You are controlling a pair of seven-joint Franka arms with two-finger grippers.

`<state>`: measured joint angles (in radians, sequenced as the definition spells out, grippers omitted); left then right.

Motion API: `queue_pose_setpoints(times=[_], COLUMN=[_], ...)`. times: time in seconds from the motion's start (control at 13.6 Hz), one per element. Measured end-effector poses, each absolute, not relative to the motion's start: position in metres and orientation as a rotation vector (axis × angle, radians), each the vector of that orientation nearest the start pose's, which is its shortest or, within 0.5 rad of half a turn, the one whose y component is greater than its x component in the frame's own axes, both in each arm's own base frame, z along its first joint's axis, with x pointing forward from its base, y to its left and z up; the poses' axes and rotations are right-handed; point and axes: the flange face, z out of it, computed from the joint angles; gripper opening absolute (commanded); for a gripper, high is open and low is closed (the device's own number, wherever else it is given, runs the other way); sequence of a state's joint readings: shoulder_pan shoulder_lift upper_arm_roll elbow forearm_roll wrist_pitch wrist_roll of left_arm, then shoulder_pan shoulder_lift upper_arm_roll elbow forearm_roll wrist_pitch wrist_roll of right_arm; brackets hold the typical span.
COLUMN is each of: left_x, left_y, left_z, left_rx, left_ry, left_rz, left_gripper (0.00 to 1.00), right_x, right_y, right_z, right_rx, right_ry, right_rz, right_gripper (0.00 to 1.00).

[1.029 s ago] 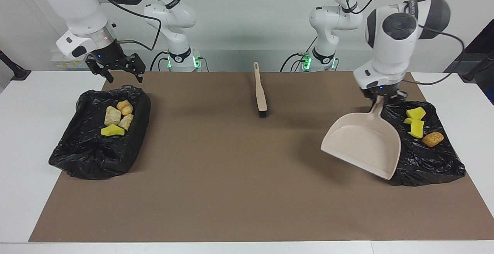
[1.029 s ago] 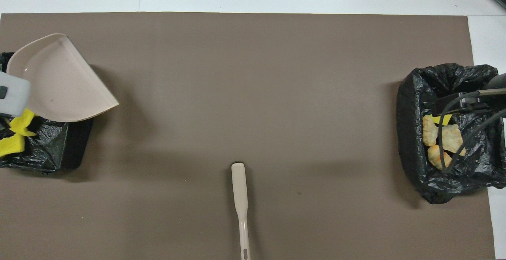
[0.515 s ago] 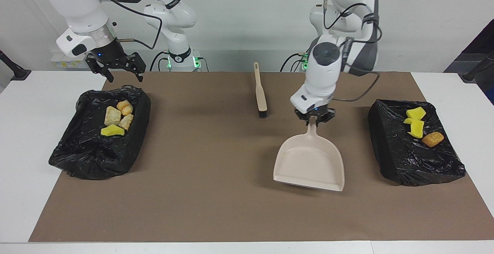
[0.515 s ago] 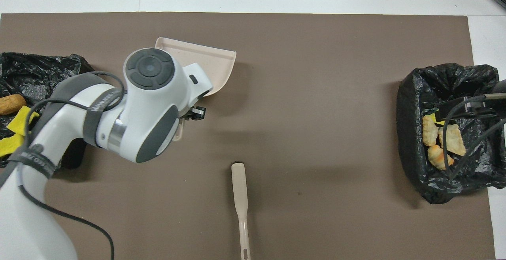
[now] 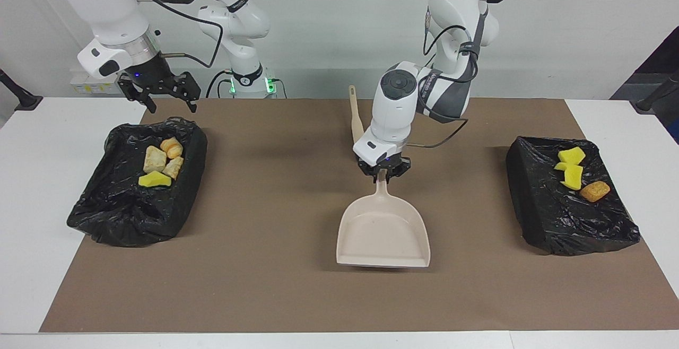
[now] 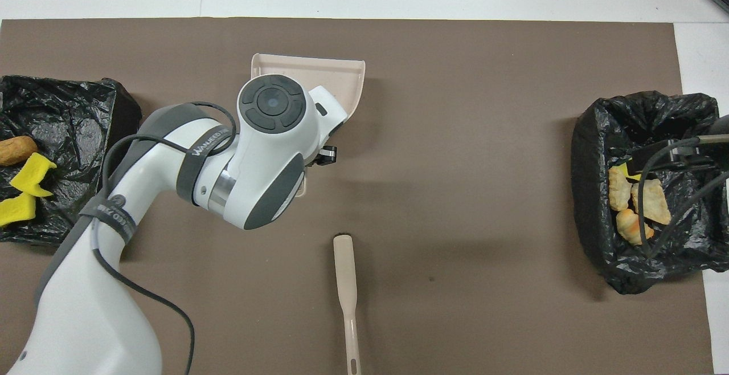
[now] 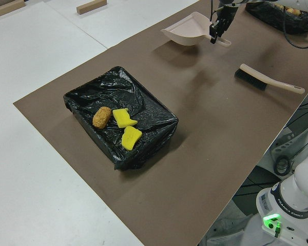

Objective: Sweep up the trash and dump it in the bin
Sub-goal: 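Return the empty dustpan to the table center with the left gripper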

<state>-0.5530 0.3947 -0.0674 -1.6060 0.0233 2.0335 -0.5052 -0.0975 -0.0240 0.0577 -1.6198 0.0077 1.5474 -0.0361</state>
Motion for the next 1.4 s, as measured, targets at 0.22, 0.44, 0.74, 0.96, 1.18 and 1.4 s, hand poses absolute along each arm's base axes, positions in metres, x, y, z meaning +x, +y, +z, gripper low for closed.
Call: queue_pose_setpoints(times=[0.22, 0.44, 0.74, 0.96, 1.18, 1.4], left_x=[0.539, 0.538, 0.541, 0.547, 0.558, 0.576], left_y=[-0.413, -0.423, -0.419, -0.411, -0.395, -0.337], left_z=[0.375, 0.361, 0.358, 0.358, 0.372, 0.431], left_rx=[-3.156, -3.161, -3.157, -3.127, -3.108, -3.092], left_ry=[0.195, 0.203, 0.189, 0.195, 0.212, 0.233], left_rz=[-0.022, -0.031, -0.031, -0.062, -0.103, -0.107], left_gripper=[0.00, 0.12, 0.68, 1.00, 1.00, 1.00], right_x=[0.543, 0.543, 0.543, 0.543, 0.543, 0.543], right_y=[-0.020, -0.020, -0.020, -0.020, -0.020, -0.020], right_z=[0.613, 0.613, 0.613, 0.613, 0.613, 0.613], right_rx=[-3.133, -3.133, -3.133, -3.133, -3.133, -3.133], right_ry=[0.006, 0.006, 0.006, 0.006, 0.006, 0.006], right_rz=[0.075, 0.075, 0.075, 0.075, 0.075, 0.075], right_gripper=[1.00, 1.00, 1.00, 1.00, 1.00, 1.00])
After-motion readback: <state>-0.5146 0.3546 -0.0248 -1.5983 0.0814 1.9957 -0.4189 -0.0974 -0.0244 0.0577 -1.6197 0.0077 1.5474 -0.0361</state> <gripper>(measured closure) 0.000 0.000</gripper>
